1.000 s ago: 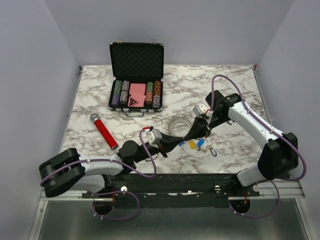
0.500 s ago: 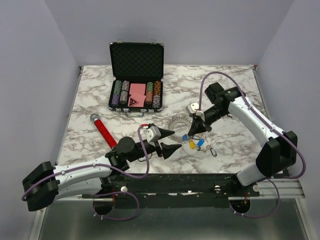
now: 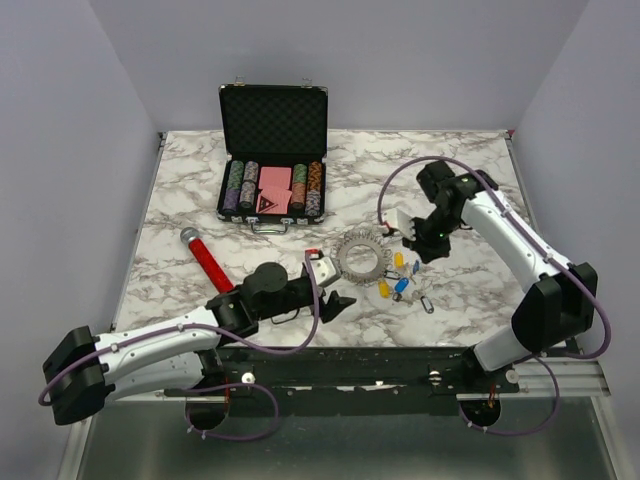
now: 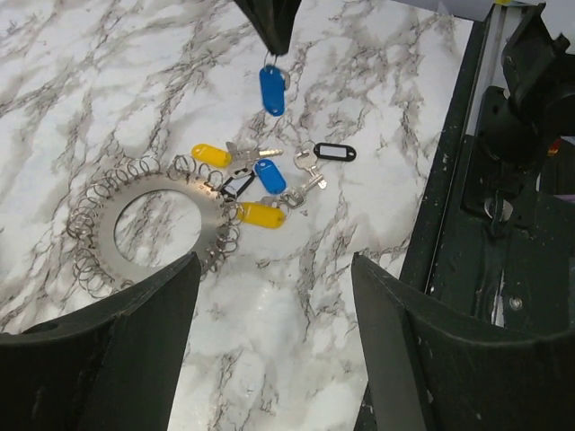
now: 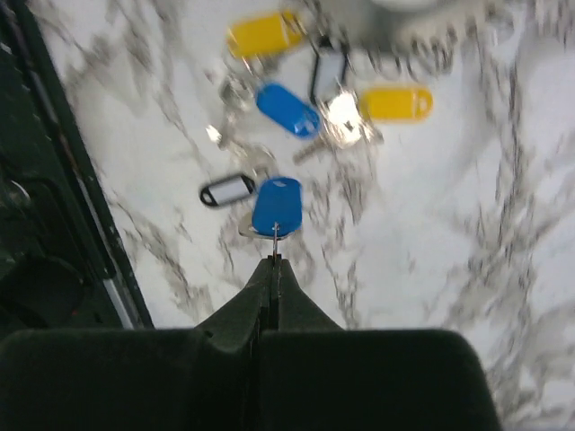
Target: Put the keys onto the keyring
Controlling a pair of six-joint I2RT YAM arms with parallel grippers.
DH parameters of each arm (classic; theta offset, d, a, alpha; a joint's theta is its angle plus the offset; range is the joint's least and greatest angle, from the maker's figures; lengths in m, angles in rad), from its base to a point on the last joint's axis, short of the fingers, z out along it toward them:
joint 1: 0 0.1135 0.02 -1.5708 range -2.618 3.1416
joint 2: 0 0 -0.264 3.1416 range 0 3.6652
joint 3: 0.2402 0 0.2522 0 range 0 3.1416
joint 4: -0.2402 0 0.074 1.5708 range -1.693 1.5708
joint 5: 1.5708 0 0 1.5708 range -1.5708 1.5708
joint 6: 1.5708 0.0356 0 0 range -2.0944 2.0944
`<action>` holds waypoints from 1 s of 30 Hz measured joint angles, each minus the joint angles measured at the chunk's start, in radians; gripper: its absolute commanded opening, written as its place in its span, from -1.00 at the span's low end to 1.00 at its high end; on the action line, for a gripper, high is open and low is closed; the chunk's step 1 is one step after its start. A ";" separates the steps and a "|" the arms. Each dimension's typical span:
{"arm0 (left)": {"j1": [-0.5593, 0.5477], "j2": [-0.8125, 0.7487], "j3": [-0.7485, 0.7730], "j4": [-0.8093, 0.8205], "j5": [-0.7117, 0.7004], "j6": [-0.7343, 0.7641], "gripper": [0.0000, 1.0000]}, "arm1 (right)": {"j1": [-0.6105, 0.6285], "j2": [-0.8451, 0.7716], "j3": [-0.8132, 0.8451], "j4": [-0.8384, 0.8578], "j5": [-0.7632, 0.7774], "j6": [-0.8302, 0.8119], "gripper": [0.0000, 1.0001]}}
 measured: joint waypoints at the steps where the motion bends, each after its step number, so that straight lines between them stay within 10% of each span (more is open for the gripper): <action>1: 0.000 -0.021 0.000 -0.026 -0.006 0.010 0.54 | -0.031 0.000 -0.003 -0.003 0.032 0.004 -0.99; 13: 0.002 -0.275 -0.018 -0.214 -0.068 0.098 0.55 | -0.423 0.094 -0.075 -0.006 0.475 -0.017 -0.99; 30: 0.002 -0.426 -0.079 -0.256 -0.087 0.092 0.57 | -0.404 0.538 0.041 -0.009 0.635 0.113 -0.99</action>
